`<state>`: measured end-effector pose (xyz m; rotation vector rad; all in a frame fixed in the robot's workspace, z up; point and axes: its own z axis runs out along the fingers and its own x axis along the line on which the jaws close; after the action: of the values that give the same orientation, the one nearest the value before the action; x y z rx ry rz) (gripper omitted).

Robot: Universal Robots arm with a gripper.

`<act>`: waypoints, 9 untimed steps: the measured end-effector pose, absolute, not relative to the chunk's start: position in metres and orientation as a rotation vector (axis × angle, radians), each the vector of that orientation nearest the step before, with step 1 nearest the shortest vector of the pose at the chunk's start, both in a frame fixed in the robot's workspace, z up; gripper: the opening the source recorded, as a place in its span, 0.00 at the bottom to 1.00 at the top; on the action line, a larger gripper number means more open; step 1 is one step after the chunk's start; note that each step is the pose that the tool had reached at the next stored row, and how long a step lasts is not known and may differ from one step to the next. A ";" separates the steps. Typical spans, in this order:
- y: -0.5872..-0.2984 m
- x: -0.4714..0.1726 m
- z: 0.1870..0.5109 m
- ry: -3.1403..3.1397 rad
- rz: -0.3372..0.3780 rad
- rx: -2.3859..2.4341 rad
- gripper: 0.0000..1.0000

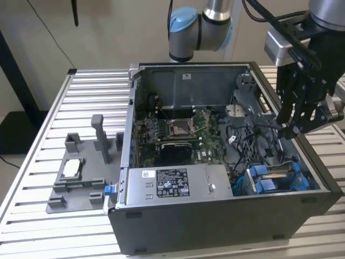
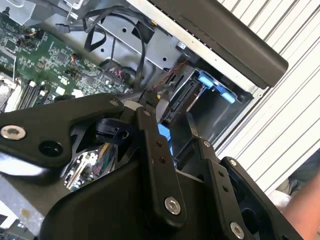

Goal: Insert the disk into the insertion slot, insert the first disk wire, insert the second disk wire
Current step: 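Insert the first disk wire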

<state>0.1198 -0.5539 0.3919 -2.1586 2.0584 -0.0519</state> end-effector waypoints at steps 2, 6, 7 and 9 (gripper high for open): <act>-0.554 0.120 0.388 2.056 -0.051 -2.160 0.40; -0.554 0.119 0.383 2.051 -0.047 -2.161 0.40; -0.554 0.119 0.383 2.050 -0.046 -2.161 0.38; -0.554 0.119 0.383 2.050 -0.045 -2.162 0.31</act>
<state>0.1193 -0.5539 0.3831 -2.1621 2.0505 -0.0453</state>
